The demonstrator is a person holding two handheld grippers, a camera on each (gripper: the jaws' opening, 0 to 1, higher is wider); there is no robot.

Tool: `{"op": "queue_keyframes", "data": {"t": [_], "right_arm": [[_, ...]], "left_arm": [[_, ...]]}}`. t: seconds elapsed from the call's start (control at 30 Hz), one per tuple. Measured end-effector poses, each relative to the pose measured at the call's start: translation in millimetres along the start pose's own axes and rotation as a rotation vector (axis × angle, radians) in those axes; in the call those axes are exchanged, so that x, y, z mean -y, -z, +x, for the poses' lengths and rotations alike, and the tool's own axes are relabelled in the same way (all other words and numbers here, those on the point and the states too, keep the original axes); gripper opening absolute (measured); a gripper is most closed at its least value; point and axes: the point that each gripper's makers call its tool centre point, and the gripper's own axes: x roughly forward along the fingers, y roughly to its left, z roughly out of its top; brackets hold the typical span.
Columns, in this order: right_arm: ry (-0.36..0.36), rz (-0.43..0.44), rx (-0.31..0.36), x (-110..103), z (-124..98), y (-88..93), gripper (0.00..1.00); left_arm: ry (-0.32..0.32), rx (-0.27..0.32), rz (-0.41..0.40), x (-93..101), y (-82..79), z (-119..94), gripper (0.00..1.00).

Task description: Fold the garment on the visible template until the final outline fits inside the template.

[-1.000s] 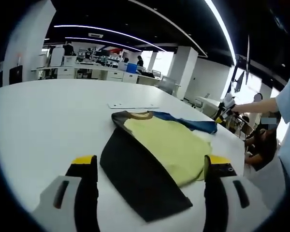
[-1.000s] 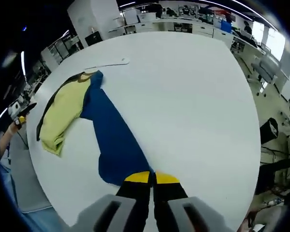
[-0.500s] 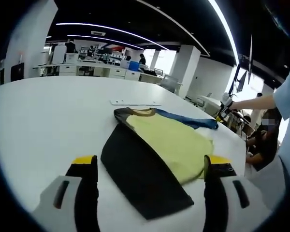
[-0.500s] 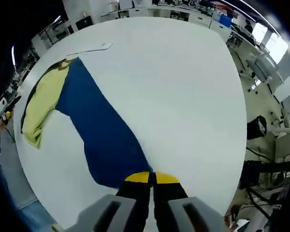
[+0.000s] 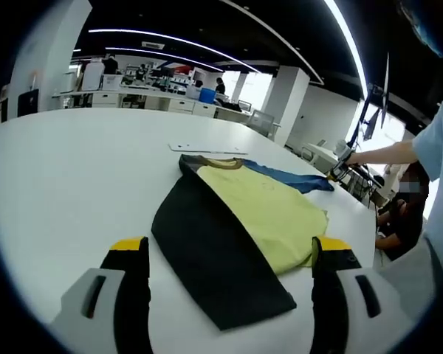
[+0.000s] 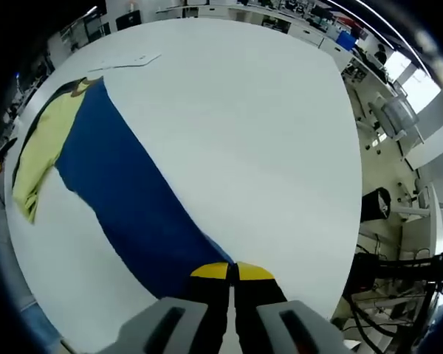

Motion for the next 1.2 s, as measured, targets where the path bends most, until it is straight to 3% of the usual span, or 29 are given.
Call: {"op": "queue_keyframes", "data": {"t": [0.47, 0.6, 0.73, 0.83, 0.9, 1.0, 1.1, 1.2], "right_arm": [[-0.005, -0.019, -0.036, 4.9, 15.4, 2.9, 0.00], [-0.004, 0.019, -0.030, 7.6, 16.2, 1.4, 0.00], [0.007, 0.006, -0.011, 7.7, 13.5, 0.9, 0.00], [-0.034, 0.030, 0.064, 0.8, 9.4, -6.2, 0.07], [-0.030, 0.046, 0.106, 3.7, 5.1, -8.7, 0.17], [-0.077, 0.090, 0.186, -5.8, -1.4, -16.3, 0.30], [-0.102, 0.101, 0.292, -12.2, -16.6, -28.2, 0.32], [-0.142, 0.104, 0.356, -23.8, -29.5, -33.2, 0.36]], "left_arm": [[0.003, -0.007, -0.007, -0.7, 4.4, 4.0, 0.88], [0.001, -0.011, -0.009, -1.5, 7.0, 3.1, 0.89], [-0.004, -0.009, -0.016, -1.8, 7.7, 0.7, 0.88], [-0.003, -0.006, -0.017, -0.9, 7.4, -0.3, 0.89], [-0.004, -0.003, -0.018, -0.7, 7.7, -0.8, 0.88], [-0.003, -0.002, -0.022, 0.1, 8.5, -1.1, 0.88], [-0.001, 0.001, -0.024, 0.7, 8.4, -1.2, 0.89], [0.003, 0.005, -0.024, 1.8, 7.1, -1.2, 0.89]]}}
